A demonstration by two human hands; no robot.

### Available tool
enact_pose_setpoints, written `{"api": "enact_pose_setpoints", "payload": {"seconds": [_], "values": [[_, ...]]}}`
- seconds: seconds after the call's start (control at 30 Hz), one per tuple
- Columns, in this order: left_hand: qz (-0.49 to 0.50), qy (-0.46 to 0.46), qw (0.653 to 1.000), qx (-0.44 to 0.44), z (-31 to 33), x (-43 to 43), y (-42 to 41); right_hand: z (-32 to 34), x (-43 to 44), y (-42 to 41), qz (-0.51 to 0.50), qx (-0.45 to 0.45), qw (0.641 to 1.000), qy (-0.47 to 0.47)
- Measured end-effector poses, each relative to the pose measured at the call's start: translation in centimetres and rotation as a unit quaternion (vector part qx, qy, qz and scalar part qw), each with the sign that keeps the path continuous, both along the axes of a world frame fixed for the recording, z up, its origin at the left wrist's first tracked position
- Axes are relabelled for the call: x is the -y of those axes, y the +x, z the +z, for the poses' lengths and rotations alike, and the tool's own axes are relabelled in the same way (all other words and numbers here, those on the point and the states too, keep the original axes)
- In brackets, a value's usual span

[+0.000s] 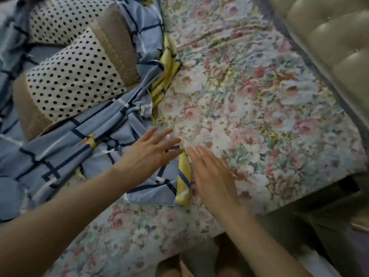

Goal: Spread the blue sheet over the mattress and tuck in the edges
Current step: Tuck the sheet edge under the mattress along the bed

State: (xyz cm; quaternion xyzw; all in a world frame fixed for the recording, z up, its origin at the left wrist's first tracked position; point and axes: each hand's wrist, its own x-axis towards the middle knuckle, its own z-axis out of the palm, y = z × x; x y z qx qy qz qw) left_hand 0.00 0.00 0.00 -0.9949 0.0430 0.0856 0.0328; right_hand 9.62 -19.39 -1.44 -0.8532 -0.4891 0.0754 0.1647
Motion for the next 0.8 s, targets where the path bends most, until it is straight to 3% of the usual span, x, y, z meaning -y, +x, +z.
{"api": "enact_pose_setpoints", "payload": {"seconds": [0.3,0.47,0.67,0.8], "values": [[0.005,-0.05,0.993,-0.109,-12.8,-2.5,5.1,-13.1,-4.1,-1.0,-0.064,-0.066,0.994,-0.064],[0.005,-0.037,0.982,-0.185,-19.7,-3.7,9.1,-19.6,-7.2,-1.1,-0.079,-0.044,0.983,-0.162],[0.003,-0.018,0.966,-0.259,-24.0,-4.6,10.9,-25.3,-8.8,-3.0,-0.122,-0.117,0.95,-0.261],[0.009,-0.041,0.96,-0.276,-24.3,-4.8,13.1,-24.5,-7.5,-1.2,-0.128,-0.113,0.963,-0.209]]}}
